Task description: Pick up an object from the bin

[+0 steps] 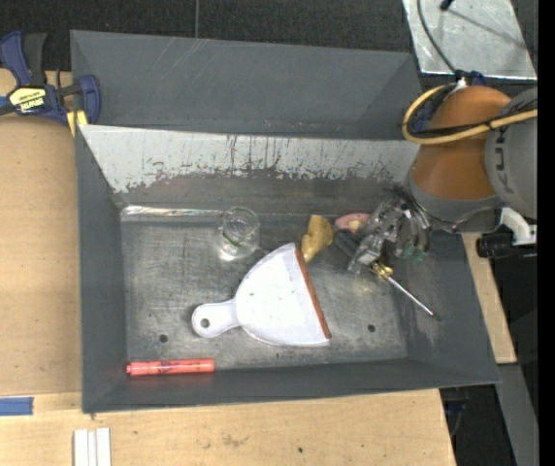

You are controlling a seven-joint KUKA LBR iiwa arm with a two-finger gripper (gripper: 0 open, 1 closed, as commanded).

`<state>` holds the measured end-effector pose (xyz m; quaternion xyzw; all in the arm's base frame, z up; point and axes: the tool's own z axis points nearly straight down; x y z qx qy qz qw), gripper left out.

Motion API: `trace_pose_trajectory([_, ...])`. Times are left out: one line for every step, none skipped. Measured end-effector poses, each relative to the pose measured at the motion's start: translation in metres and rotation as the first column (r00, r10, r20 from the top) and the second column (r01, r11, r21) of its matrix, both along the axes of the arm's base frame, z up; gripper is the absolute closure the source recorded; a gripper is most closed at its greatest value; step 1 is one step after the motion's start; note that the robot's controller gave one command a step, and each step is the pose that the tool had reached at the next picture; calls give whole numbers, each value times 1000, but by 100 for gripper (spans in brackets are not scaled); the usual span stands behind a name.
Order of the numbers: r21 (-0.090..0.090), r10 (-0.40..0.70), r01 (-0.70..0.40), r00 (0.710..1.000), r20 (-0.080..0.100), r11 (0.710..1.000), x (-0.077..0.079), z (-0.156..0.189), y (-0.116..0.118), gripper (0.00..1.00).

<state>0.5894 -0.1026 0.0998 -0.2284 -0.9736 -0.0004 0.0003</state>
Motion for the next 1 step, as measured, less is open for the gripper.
trace_pose_trajectory([-1,1,-1,1000,5,1000,1,14,0,100])
